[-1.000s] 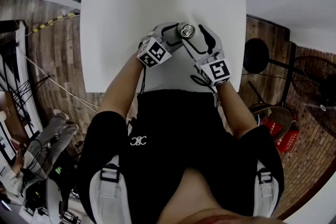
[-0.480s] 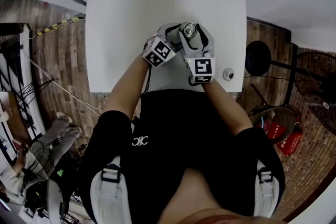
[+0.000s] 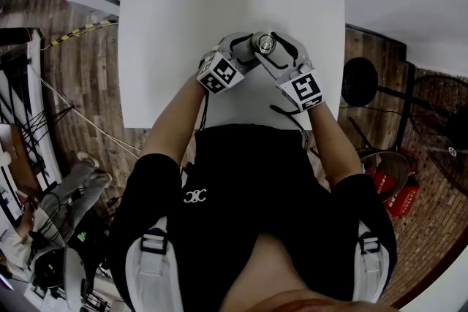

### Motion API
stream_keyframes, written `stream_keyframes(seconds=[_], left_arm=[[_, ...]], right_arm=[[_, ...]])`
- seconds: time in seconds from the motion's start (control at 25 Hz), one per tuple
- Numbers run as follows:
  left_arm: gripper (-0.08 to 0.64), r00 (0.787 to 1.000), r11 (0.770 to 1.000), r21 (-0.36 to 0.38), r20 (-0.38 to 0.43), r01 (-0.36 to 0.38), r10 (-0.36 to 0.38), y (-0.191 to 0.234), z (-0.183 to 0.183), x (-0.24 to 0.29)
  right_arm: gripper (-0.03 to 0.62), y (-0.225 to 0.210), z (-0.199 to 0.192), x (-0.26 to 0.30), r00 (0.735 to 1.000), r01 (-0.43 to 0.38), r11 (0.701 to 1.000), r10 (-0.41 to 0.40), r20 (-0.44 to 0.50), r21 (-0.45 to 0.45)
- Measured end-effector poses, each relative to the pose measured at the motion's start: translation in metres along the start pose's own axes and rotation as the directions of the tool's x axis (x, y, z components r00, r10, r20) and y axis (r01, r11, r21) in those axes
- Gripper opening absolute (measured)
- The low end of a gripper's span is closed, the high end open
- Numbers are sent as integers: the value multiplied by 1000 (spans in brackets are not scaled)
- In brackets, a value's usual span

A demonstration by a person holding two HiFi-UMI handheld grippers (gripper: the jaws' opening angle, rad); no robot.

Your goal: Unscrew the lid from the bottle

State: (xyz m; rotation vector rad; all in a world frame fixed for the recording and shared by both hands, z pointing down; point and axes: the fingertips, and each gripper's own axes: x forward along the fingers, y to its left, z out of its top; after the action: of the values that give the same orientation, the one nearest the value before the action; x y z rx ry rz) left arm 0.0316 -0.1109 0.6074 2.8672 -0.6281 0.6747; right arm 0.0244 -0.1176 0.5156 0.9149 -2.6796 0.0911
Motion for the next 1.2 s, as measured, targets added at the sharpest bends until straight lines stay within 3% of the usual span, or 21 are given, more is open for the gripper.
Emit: stream_keyframes(seconds=[0.16, 0.36, 0.68, 0.84, 0.92, 1.0, 1.12, 1.2], left_arm=[[354, 1000, 1000, 6, -2, 5, -5, -1, 1, 1], [354, 1000, 1000, 1, 1, 12, -12, -1, 0, 2], [354, 1000, 1000, 7, 8, 25, -25, -1, 2, -1], [354, 1000, 1000, 10, 9, 25, -25, -1, 1, 0], [354, 1000, 1000, 11, 8, 27, -27, -2, 1, 0], [354, 1000, 999, 21, 5, 30, -30, -2, 0, -1], [354, 1000, 999, 21, 6, 29, -29, -1, 0, -1], [354, 1000, 1000, 18, 5, 25, -25, 0, -2, 0]], right_arm=[[258, 3, -1, -1, 971, -236, 968, 233, -46, -84], [258, 6, -2, -1, 882, -467, 870, 448, -144, -159], [259, 11, -3, -2, 717, -694, 686, 634, -289, -217], [259, 12, -7, -3, 668, -743, 624, 662, -341, -244], [259, 13, -10, -3, 675, -736, 627, 650, -350, -255], [261, 15, -8, -2, 712, -699, 667, 619, -332, -256], [261, 12, 0, -4, 812, -578, 792, 532, -241, -197], [261, 5, 7, -6, 891, -447, 886, 430, -143, -123]])
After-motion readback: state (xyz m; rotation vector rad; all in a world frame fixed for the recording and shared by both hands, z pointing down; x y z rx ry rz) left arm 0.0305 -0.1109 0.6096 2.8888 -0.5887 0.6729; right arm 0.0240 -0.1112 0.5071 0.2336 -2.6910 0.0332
